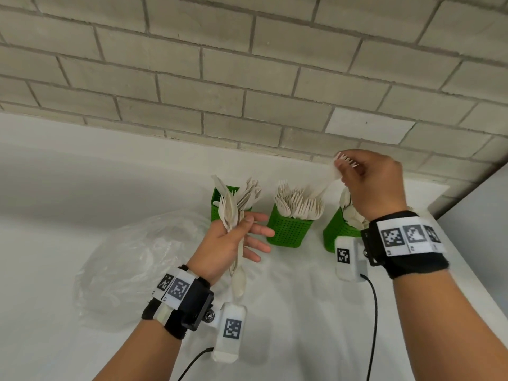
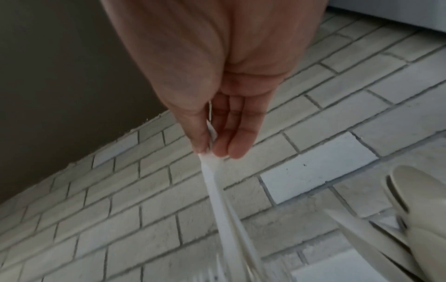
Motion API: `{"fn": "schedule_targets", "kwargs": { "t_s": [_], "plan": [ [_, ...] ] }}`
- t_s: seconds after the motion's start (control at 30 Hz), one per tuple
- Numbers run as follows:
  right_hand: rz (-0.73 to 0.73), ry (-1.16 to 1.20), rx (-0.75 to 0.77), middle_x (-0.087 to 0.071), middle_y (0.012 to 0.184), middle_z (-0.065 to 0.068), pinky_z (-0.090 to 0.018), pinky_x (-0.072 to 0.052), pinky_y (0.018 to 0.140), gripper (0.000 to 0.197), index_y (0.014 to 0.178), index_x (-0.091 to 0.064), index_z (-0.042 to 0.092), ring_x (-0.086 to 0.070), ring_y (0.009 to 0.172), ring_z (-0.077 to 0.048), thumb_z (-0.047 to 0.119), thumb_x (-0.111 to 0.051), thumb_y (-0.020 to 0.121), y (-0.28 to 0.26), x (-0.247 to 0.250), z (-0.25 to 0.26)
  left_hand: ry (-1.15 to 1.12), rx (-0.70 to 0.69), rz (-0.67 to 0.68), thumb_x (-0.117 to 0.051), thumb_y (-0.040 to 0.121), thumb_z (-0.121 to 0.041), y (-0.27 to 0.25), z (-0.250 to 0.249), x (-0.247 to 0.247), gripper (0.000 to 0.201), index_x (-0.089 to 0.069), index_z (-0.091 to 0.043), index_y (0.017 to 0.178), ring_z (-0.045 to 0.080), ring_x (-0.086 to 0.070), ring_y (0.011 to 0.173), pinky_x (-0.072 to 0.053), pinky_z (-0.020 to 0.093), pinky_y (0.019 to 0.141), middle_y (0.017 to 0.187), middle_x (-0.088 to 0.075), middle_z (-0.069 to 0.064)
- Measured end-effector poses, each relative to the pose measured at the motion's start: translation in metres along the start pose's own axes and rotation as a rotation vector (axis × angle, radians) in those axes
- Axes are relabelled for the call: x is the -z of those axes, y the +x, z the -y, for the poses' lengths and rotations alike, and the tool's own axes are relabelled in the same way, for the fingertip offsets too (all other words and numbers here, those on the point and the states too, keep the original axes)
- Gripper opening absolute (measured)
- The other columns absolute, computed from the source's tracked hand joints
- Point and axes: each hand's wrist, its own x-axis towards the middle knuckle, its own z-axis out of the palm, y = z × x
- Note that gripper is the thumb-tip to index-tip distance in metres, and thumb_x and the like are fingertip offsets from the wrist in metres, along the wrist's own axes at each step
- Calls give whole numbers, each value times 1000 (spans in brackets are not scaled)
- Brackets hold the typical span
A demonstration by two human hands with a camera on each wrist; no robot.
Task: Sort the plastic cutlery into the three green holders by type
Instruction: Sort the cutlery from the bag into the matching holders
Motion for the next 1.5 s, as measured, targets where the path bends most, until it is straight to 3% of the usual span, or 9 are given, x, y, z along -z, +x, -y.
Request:
{"fn": "schedule_targets", "kwargs": {
  "t_s": [0.23, 0.4, 0.57, 0.73, 0.87, 0.97, 1.07, 1.23, 1.5],
  "plan": [
    [92, -78, 4, -71, 88, -13, -31, -52, 82, 27, 121, -66, 14, -69, 82, -31, 15, -54, 97, 6, -19, -3, -33, -4, 40, -42, 100, -23, -1, -3, -2, 29, -64, -7, 110, 26, -70, 71, -57, 32, 55, 92, -73, 13],
    [9, 36, -9, -69, 82, -7, -22, -49, 75, 37, 135, -55, 20, -64, 69, -18, 14, -47, 100, -2, -24, 2, -52, -12, 42, -47, 93, -30, 0, -2, -2, 33, -64, -7, 110, 26, -70, 71, -56, 32, 53, 92, -73, 13],
    [272, -395, -20, -65, 109, -13, -41, -43, 85, 42, 141, -47, 24, -52, 98, -35, 18, -41, 100, -20, -47, -16, -71, -3, 54, -49, 91, -32, -1, -1, -4, 35, -65, -7, 110, 27, -70, 72, -56, 32, 53, 92, -73, 13],
    [494, -687, -112, -37, 148, -4, -44, -25, 102, 45, 143, -41, 29, -29, 129, -31, 42, -28, 102, -20, -43, -6, -142, 10, 35, -43, 98, -25, 0, -7, -7, 31, -64, -4, 109, 24, -70, 68, -57, 30, 56, 88, -73, 12],
    [203, -251, -53, -57, 120, -2, -37, -36, 91, 34, 116, -65, 22, -49, 111, -25, 43, -46, 96, -29, -35, 31, -257, 9, -19, -36, 103, -20, 4, -14, -11, 33, -63, -3, 109, 23, -72, 77, -58, 28, 64, 89, -74, 12],
    [687, 115, -85, -65, 88, 9, -26, -48, 76, 22, 93, -69, 22, -62, 83, -9, 43, -64, 87, -53, -38, 57, -368, -31, -78, -36, 104, -20, 7, -16, -7, 33, -61, -1, 113, 25, -70, 95, -57, 32, 81, 101, -72, 16],
    [1104, 251, -218, -72, 87, 7, -20, -50, 72, 17, 96, -67, 24, -67, 79, -5, 34, -73, 84, -80, -55, 59, -464, -62, -106, -34, 103, -22, 7, -18, 0, 34, -59, -3, 116, 26, -68, 105, -54, 34, 93, 107, -72, 13],
    [858, 468, -371, -73, 78, -8, -26, -52, 57, 6, 94, -67, 9, -68, 64, -16, 9, -61, 93, -83, -60, 34, -512, -80, -167, -37, 102, -20, 2, -19, 12, 32, -60, -2, 115, 28, -69, 104, -56, 34, 90, 108, -72, 15],
    [193, 743, -514, -68, 67, 0, -24, -52, 46, 8, 90, -67, 9, -65, 59, -15, 6, -60, 93, -67, -48, 19, -274, 40, -71, -38, 103, -19, -5, -14, 13, 30, -60, -2, 115, 28, -71, 97, -60, 34, 69, 111, -71, 16]
  ]
}}
